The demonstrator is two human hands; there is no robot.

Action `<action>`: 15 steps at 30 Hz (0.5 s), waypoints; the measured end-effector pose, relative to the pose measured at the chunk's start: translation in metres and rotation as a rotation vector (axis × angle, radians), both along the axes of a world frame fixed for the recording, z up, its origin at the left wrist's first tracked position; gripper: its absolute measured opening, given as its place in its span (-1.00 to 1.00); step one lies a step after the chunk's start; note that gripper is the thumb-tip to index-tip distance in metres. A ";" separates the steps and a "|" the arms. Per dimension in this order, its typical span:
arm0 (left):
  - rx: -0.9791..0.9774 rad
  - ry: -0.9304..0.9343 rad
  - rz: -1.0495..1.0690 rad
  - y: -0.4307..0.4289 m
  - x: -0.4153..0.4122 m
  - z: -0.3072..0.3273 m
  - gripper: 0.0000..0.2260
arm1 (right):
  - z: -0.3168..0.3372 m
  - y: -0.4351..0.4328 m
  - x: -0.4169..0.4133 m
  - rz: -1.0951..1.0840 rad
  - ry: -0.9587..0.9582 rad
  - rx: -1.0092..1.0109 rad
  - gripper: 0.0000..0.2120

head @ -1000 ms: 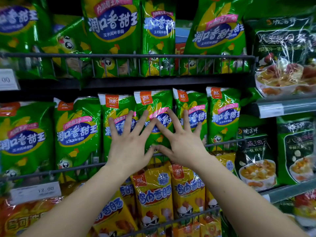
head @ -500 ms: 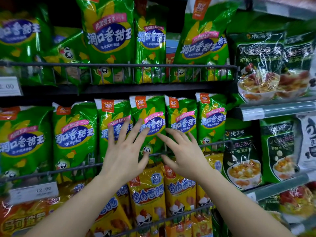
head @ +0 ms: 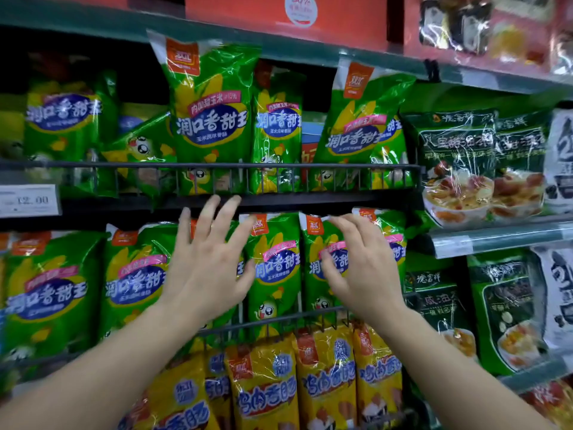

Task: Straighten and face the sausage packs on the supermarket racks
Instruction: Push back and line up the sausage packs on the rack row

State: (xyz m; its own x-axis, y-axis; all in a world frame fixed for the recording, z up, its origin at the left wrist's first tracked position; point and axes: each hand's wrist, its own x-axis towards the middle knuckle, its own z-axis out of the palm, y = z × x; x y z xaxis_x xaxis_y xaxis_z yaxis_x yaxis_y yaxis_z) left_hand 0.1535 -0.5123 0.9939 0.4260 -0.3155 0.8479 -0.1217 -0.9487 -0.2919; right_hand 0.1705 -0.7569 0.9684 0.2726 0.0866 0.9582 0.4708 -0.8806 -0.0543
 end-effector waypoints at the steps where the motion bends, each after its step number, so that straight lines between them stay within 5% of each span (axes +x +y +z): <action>1: -0.007 -0.026 0.003 0.001 0.000 0.010 -0.42 | 0.011 -0.002 0.000 -0.007 -0.033 0.016 -0.51; 7: -0.048 -0.172 0.011 0.004 0.005 0.068 -0.39 | 0.077 -0.017 0.014 -0.131 -0.138 0.010 -0.42; 15: 0.039 -0.199 0.070 0.002 0.025 0.111 -0.31 | 0.125 -0.014 0.043 -0.209 -0.040 -0.010 -0.28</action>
